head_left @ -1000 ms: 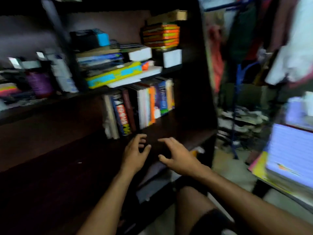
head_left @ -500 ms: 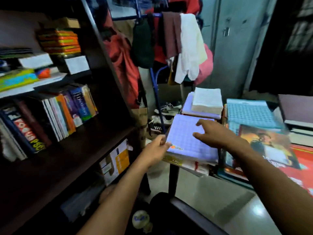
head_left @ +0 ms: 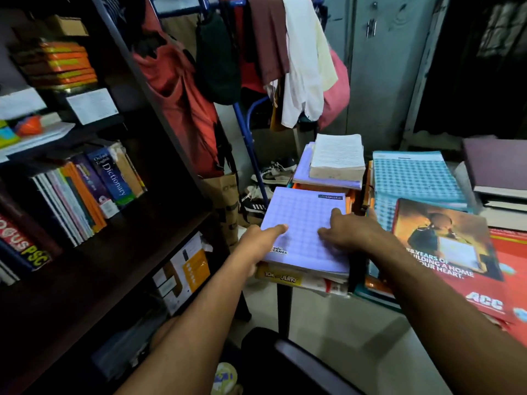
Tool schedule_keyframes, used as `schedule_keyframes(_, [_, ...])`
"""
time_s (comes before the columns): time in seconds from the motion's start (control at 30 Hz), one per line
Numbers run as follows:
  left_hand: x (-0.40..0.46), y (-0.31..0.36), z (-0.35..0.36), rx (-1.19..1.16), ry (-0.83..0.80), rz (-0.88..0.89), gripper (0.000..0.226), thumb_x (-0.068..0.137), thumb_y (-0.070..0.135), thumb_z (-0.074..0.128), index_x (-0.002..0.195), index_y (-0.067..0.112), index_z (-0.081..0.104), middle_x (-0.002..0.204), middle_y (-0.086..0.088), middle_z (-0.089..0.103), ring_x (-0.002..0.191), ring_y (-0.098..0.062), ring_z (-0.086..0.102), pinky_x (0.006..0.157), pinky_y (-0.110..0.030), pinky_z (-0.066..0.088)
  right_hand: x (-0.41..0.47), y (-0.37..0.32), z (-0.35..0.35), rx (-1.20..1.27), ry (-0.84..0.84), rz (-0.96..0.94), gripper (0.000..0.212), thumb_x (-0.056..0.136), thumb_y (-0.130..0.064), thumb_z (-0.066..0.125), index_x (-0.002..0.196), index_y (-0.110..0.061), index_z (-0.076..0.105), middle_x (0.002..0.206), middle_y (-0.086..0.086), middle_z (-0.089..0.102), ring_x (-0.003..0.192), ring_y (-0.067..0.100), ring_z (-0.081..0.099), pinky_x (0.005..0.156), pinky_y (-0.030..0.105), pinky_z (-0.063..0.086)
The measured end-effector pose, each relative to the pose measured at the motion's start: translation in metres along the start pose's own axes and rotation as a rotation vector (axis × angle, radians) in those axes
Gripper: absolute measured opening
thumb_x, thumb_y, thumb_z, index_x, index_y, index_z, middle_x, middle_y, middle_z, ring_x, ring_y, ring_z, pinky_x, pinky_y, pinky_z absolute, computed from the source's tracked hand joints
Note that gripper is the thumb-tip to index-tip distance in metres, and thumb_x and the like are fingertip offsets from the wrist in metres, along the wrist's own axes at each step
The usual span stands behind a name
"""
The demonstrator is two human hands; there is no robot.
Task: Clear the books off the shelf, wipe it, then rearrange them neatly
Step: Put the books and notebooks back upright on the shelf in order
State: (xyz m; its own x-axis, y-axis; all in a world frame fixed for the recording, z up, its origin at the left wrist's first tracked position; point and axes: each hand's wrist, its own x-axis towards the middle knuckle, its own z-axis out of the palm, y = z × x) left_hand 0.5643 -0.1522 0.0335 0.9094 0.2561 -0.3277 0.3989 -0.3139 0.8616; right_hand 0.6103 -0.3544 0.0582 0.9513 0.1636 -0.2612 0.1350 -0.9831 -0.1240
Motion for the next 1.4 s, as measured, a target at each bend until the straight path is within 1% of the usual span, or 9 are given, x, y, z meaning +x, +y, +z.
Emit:
schedule_keyframes(0.2, [-0.009,0.006,-0.008,-0.026,-0.001,-0.041,0.041,0.09,0.044,0.073,0.12,0.018,0.059,0.106,0.004,0.067,0.087,-0.011,0.065,0.061,-0.026,0.046,-0.006,-0.01,0.002,0.031,-0.004,-0.041,0.083,0.096,-0.069,0.04,0.153,-0.011,0.024,0.148,0.012,0.053,0.136,0.033,0.048,0.12,0.057,0.011])
schedule_keyframes(0.37, [-0.012,-0.004,-0.02,-0.158,-0.029,-0.09,0.048,0.082,0.048,0.079,0.119,0.021,0.063,0.111,0.0,0.073,0.098,-0.021,0.072,0.078,-0.033,0.057,-0.009,-0.015,0.001,0.125,-0.014,-0.088,0.084,0.094,-0.072,0.043,0.151,-0.012,0.027,0.143,0.009,0.057,0.132,0.03,0.052,0.114,0.05,0.02])
schedule_keyframes(0.43, [-0.014,-0.006,-0.026,-0.226,-0.047,-0.105,0.041,0.087,0.041,0.076,0.119,0.021,0.062,0.112,-0.003,0.075,0.091,-0.023,0.073,0.07,-0.033,0.058,-0.01,-0.018,0.002,0.161,-0.017,-0.103,0.085,0.093,-0.073,0.045,0.15,-0.012,0.028,0.141,0.008,0.058,0.13,0.03,0.053,0.112,0.05,0.023])
schedule_keyframes(0.6, [-0.018,-0.002,-0.032,-0.286,-0.082,-0.072,0.036,0.087,0.029,0.074,0.116,0.021,0.055,0.11,-0.008,0.076,0.104,-0.032,0.073,0.091,-0.047,0.055,-0.01,-0.02,0.003,0.237,-0.02,-0.11,0.084,0.091,-0.073,0.049,0.148,-0.015,0.029,0.137,0.006,0.059,0.12,0.028,0.058,0.083,0.041,0.033])
schedule_keyframes(0.83, [-0.031,0.0,-0.038,-0.314,0.024,0.011,0.03,0.092,0.02,0.073,0.114,0.016,0.052,0.107,-0.007,0.074,0.09,-0.024,0.072,0.078,-0.045,0.06,-0.02,-0.022,-0.006,0.513,0.012,-0.111,0.069,0.088,-0.07,0.059,0.139,-0.029,0.037,0.143,0.004,0.055,0.115,0.028,0.06,0.088,0.038,0.047])
schedule_keyframes(0.93, [-0.052,-0.012,-0.079,-0.387,0.131,0.086,0.027,0.093,0.012,0.072,0.112,0.013,0.055,0.101,-0.004,0.075,0.081,-0.02,0.073,0.07,-0.04,0.061,-0.026,-0.056,0.003,0.614,0.118,-0.241,0.061,0.086,-0.063,0.066,0.133,-0.034,0.04,0.139,0.005,0.055,0.118,0.03,0.054,0.091,0.04,0.048])
schedule_keyframes(1.07, [-0.097,-0.06,-0.161,-0.49,0.234,0.133,0.035,0.093,0.003,0.067,0.127,0.003,0.06,0.119,-0.017,0.073,0.084,-0.024,0.073,0.065,-0.032,0.06,-0.044,-0.143,0.024,0.797,0.171,-0.48,0.058,0.085,-0.042,0.076,0.133,-0.029,0.048,0.129,0.007,0.049,0.106,0.022,0.056,0.089,0.032,0.045])
schedule_keyframes(1.27, [-0.165,-0.146,-0.252,-0.577,0.484,0.008,0.026,0.094,0.002,0.063,0.119,0.002,0.068,0.095,-0.01,0.078,0.069,-0.018,0.073,0.059,-0.027,0.059,-0.067,-0.286,0.074,0.828,-0.032,-0.657,0.053,0.085,-0.033,0.079,0.132,-0.021,0.058,0.121,0.009,0.053,0.105,0.023,0.059,0.094,0.031,0.046])
schedule_keyframes(1.4, [-0.204,-0.198,-0.291,-0.571,0.636,-0.068,0.019,0.097,0.002,0.059,0.111,0.007,0.07,0.086,-0.005,0.077,0.064,-0.015,0.072,0.052,-0.024,0.055,-0.085,-0.35,0.102,1.013,-0.202,-0.681,0.036,0.09,-0.018,0.075,0.123,-0.01,0.063,0.1,0.009,0.062,0.092,0.024,0.062,0.074,0.028,0.046])
